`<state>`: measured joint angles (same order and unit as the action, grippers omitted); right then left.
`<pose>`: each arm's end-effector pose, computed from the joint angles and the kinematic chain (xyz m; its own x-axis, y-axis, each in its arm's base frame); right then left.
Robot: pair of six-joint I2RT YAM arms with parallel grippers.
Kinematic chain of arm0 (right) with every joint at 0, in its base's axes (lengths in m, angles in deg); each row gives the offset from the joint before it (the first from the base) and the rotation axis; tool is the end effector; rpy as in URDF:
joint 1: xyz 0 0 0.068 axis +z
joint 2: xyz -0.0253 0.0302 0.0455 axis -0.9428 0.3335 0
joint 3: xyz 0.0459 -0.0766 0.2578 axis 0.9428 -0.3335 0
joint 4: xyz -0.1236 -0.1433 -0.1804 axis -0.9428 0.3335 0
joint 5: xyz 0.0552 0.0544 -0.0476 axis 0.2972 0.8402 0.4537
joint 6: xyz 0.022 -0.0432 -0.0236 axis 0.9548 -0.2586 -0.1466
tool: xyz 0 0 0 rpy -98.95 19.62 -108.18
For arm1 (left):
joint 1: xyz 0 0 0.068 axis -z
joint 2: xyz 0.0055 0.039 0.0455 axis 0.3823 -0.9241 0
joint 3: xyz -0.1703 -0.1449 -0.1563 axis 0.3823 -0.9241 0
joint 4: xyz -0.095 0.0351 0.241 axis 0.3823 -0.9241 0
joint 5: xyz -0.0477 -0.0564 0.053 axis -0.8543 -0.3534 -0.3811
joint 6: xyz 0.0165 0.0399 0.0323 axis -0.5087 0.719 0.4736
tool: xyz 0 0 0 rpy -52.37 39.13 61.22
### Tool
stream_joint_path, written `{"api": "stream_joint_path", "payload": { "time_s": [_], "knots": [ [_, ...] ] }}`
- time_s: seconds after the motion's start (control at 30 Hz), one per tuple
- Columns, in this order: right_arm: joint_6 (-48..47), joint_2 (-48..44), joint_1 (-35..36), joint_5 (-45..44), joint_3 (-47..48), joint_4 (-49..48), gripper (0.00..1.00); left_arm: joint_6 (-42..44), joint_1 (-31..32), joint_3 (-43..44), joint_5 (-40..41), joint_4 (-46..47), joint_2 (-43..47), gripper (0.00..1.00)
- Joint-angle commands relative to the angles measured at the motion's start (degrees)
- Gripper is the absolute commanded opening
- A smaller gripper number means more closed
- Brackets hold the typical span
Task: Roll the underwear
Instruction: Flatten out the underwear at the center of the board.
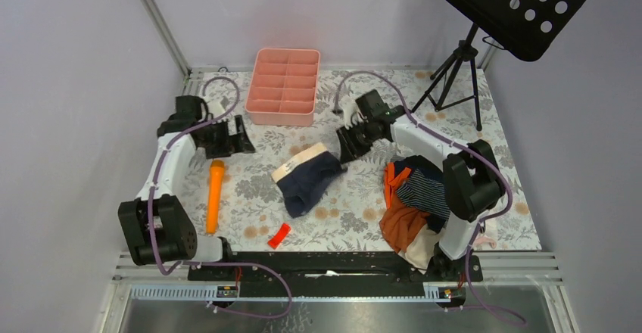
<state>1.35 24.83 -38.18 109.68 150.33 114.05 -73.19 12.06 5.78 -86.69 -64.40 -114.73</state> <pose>0.3213 0.2239 0.2502 -0.5812 -0.4779 -0.6586 -0.7893 0.5281 0.3132 0.2689 0.0327 0.2719 -0.8612 -0.1864 -0.4728 0.0335 0.9075 -0.4187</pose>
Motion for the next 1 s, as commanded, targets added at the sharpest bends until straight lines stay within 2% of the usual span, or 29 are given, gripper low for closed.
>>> {"api": "stream_joint_path", "payload": {
  "time_s": [0.0, 0.07, 0.17, 0.27, 0.57, 0.83, 0.97],
  "knots": [
    [4.3, -2.1, -0.5, -3.8, -7.8, 1.1, 0.42, 2.2, 8.8, 0.8, -2.7, -0.1, -0.6, 0.94],
    [4.3, -4.4, -0.5, -5.0, -7.4, 0.7, 0.50, 2.2, 12.1, -0.1, -2.2, 0.0, -1.0, 0.93],
    [2.7, -5.6, -0.5, -4.1, -4.8, 0.4, 0.54, 2.2, 13.3, -1.1, -1.2, 0.0, -2.9, 0.92],
    [0.8, -2.9, -0.5, -3.0, -1.2, 0.8, 0.55, 2.6, 13.3, 0.0, -0.8, -1.3, -6.0, 0.89],
    [0.3, 10.6, -0.5, -0.1, 10.1, -1.4, 0.54, 4.1, 11.5, 3.0, -1.7, -6.5, -6.4, 0.91],
    [-10.0, 21.4, -0.4, 1.2, 20.7, 3.2, 0.53, 4.0, 8.0, 0.9, -2.2, -6.7, -3.6, 0.91],
    [-12.8, 25.3, -0.5, 2.7, 24.0, 6.6, 0.47, 4.4, 7.5, 0.8, -1.3, -6.8, -2.9, 0.91]
  ]
}}
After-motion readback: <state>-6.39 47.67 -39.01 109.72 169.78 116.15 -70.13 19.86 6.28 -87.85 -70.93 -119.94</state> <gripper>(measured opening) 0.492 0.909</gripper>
